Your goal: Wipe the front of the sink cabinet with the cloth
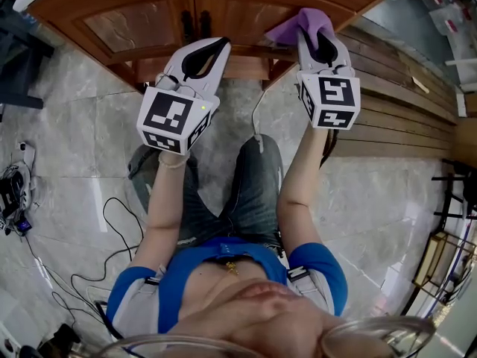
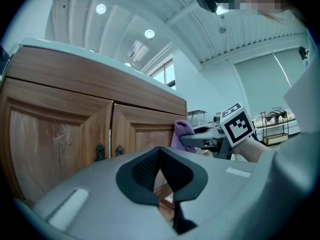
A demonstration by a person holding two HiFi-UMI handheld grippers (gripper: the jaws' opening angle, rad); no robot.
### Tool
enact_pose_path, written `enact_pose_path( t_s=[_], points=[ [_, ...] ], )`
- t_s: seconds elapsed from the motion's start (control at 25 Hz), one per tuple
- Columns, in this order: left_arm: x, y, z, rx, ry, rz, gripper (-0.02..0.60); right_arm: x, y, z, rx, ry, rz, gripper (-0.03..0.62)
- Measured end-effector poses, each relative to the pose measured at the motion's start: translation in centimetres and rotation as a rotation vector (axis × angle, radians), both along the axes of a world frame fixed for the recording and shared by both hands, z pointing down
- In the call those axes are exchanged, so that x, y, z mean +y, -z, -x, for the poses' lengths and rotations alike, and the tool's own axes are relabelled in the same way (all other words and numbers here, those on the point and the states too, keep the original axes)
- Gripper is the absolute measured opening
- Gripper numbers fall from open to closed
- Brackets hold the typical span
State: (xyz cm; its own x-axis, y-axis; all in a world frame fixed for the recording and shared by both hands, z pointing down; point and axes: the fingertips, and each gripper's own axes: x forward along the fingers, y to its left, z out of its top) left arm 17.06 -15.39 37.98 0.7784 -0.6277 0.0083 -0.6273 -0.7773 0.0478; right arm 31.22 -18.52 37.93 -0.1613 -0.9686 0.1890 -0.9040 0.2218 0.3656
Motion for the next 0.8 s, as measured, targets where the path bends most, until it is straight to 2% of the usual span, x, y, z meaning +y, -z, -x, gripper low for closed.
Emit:
enact_pose_path(
  t_s=[0.4, 0.8],
  points=[
    [-0.4, 0.3, 2.1, -0.035, 0.072, -0.03, 0.0, -0.9, -0.3, 5.4, 0.011, 0.118, 0.011, 0.058],
    [-1.0, 0.4, 3.8, -0.011, 0.117, -0.01, 0.0, -2.0, -0.7, 10.7, 0.037, 0.214, 0.015, 0.058]
  ],
)
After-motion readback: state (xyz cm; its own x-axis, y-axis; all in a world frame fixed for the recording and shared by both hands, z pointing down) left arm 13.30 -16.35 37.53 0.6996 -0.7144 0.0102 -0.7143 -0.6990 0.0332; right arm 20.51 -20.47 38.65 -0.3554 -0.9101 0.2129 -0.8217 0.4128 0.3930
